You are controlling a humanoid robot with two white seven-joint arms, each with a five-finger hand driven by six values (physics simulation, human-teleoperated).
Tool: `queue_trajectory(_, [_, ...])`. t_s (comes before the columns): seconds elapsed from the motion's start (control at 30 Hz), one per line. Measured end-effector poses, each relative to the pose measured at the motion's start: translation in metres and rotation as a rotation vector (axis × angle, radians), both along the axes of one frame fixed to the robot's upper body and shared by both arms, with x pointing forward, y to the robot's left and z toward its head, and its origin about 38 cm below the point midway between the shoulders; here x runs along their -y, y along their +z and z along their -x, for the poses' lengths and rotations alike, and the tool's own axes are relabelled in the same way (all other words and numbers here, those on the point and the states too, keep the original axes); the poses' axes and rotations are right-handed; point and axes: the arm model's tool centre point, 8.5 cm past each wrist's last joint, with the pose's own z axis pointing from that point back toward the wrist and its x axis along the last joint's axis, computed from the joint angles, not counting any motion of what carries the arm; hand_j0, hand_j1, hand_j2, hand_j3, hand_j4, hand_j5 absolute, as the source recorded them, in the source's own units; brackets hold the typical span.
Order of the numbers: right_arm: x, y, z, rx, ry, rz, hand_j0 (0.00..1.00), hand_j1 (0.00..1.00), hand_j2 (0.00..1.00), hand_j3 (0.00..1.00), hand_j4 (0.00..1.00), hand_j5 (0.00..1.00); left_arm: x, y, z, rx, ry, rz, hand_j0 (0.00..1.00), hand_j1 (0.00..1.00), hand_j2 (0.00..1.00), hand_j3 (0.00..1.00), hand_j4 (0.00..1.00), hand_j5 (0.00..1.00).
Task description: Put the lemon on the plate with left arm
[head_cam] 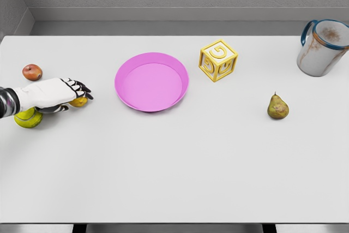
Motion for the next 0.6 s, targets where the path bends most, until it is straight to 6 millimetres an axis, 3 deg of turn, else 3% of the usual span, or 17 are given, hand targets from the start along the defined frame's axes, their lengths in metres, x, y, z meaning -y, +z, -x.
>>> queue_trajectory(0.6, [0.0000,0.0000,-0.0001,0.000,0.000,0.000,1.00,1.00,1.00,1.00,1.00,1.00,0.0015,0.0012,-0.0011,-0.006,-0.011,-0.010,0.52,0.52,0.52,0.52,0.52,0.52])
